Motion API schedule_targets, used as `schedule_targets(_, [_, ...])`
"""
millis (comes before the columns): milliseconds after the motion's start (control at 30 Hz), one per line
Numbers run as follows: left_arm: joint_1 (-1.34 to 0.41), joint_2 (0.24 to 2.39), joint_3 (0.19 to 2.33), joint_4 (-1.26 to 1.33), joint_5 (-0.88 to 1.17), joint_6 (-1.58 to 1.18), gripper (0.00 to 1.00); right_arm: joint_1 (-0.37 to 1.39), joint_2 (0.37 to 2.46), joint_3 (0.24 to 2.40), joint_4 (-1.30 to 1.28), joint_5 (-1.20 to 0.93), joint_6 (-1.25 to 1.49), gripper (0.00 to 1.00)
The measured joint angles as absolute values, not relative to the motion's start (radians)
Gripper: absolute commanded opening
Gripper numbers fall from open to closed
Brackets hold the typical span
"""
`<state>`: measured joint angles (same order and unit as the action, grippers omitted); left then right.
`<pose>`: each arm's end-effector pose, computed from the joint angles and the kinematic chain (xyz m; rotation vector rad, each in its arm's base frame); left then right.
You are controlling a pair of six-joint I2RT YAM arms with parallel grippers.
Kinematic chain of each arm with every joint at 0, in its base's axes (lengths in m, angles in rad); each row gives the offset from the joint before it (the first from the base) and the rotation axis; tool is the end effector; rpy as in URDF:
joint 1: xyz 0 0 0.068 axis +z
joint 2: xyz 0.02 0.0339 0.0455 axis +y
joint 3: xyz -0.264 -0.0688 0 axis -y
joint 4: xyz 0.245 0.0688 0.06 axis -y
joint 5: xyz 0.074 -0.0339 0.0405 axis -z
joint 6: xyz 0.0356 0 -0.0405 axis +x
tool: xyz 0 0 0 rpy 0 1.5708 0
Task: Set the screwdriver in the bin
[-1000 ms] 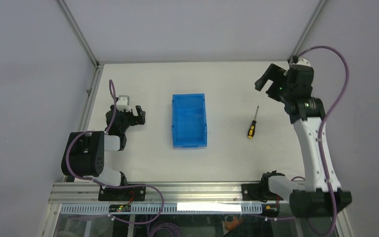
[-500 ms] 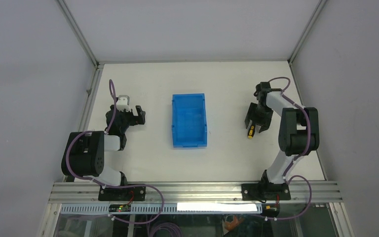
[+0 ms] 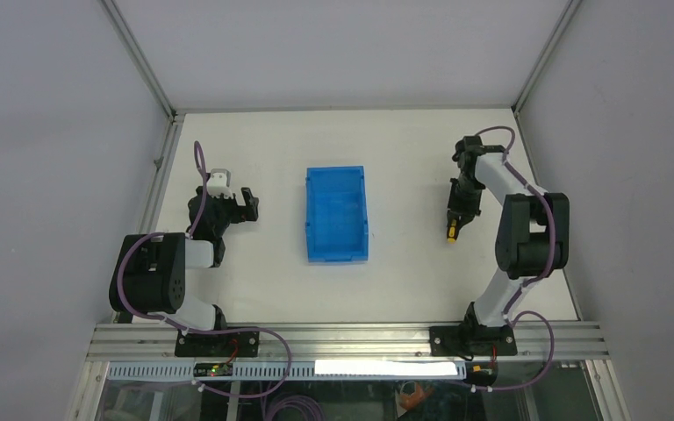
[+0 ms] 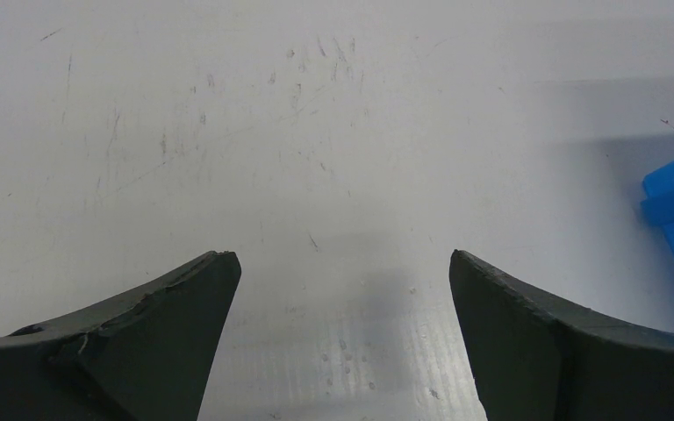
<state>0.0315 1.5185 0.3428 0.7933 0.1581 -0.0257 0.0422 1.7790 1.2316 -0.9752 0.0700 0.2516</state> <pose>0.2572 0.0025 0.1334 0.0485 1.9506 -0.1505 0.3201 0.0110 0.1861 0.3247 3.0651 -0.0959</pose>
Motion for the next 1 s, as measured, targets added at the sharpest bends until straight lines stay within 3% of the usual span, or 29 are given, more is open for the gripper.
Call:
schedule_targets(333, [0.031,1.518,0.343,0.793,0.158,-0.025,0.99,0.095,1.527,1.543,-1.314,0.064,0.245,0.0])
schedule_targets(600, [0.031,1.518,0.343,0.793,0.158,-0.026,0.99,0.27,1.472,1.573,-1.356,0.055,0.343,0.0])
schedule_targets(800, [0.031,1.518,0.343,0.793,0.158,-0.026,0.99,0.602,1.555,1.668,-1.268,0.049,0.437,0.0])
schedule_targets(1000, [0.031,1.518,0.343,0.793,0.158,-0.026,0.99,0.813,1.817,1.9,-1.208,0.063,0.463,0.0])
